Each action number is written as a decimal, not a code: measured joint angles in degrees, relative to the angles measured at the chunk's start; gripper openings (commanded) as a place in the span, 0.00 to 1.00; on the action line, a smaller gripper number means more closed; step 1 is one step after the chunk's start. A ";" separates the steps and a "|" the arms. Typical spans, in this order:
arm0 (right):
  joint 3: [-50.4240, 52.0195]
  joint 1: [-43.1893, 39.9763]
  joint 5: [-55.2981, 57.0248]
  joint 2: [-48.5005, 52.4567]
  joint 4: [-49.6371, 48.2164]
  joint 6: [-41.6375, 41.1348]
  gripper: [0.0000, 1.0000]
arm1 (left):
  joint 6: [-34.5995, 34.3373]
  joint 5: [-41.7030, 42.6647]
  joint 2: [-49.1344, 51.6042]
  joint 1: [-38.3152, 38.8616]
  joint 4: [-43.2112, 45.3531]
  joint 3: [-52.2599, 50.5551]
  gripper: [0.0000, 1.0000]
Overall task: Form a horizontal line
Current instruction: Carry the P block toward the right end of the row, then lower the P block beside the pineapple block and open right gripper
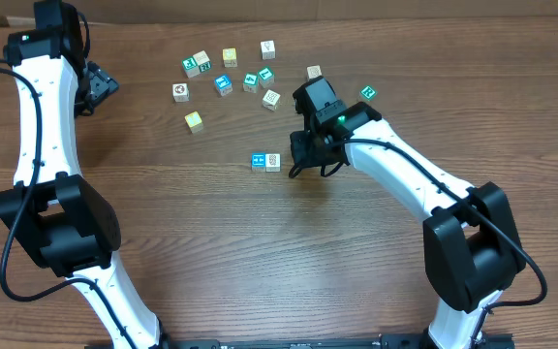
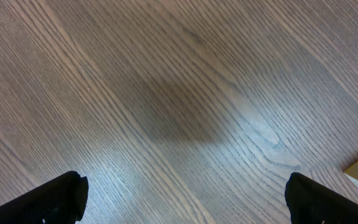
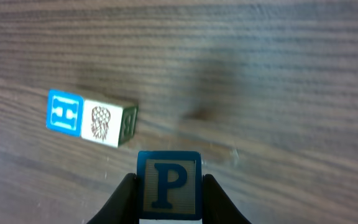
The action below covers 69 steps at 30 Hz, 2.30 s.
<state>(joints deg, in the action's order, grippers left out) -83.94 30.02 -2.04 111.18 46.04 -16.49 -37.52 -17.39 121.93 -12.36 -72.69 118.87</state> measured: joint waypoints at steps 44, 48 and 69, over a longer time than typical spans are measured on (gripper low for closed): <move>4.52 -2.86 1.46 -0.17 0.02 -1.68 0.04 | 0.00 0.00 0.00 0.00 0.02 0.00 1.00; 4.52 -1.66 1.44 -0.17 2.78 -1.70 0.04 | -0.02 0.00 0.00 0.00 0.02 0.00 1.00; 6.80 0.92 1.46 0.57 -0.66 -1.68 0.04 | 0.00 0.00 0.02 0.00 0.02 0.00 1.00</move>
<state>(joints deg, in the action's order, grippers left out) -77.14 30.94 -0.58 111.74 45.39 -18.17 -37.52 -17.39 121.95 -12.36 -72.66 118.87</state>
